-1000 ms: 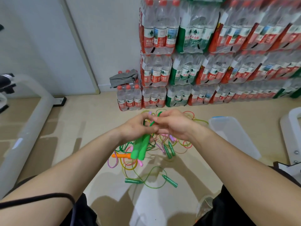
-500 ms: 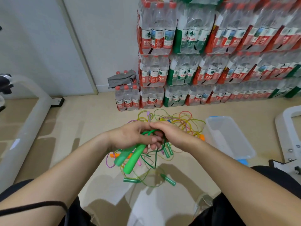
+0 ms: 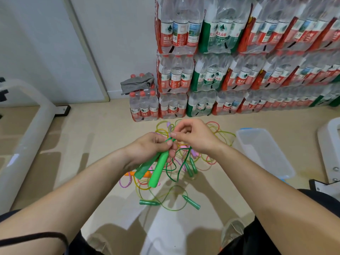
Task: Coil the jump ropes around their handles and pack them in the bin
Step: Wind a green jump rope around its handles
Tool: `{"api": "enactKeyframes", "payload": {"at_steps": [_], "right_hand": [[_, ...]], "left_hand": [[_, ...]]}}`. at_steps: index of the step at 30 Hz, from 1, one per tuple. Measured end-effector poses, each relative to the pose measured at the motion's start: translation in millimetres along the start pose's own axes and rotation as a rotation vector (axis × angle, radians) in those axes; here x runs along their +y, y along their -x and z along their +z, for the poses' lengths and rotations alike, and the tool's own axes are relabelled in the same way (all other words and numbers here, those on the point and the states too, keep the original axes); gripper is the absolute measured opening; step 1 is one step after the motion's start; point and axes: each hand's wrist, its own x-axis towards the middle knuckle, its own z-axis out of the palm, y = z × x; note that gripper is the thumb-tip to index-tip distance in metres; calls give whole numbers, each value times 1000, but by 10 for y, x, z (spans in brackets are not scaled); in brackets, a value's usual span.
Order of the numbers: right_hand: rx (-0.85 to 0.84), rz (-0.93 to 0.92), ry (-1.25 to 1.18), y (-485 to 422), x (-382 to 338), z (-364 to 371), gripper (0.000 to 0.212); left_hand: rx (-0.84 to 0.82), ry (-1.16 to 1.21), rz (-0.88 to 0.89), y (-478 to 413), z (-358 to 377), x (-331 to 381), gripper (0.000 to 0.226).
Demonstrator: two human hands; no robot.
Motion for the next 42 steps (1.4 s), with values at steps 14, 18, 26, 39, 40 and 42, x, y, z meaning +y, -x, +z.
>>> {"api": "enactKeyframes", "payload": {"at_steps": [14, 18, 26, 39, 40, 42], "right_hand": [[-39, 23, -26, 21, -34, -179, 32], [-81, 13, -65, 35, 4, -152, 27], [-62, 110, -295, 87, 51, -170, 37], [-108, 100, 91, 155, 142, 407, 49], [-113, 117, 107, 163, 132, 430, 53], [-101, 151, 115, 176, 80, 468, 59]], "left_hand": [[-84, 325, -59, 27, 44, -18, 33], [-70, 208, -42, 69, 96, -45, 30], [92, 334, 150, 37, 20, 58, 31], [383, 469, 119, -117, -34, -74, 34], [388, 459, 121, -113, -28, -80, 33], [418, 447, 137, -117, -28, -83, 32]]}}
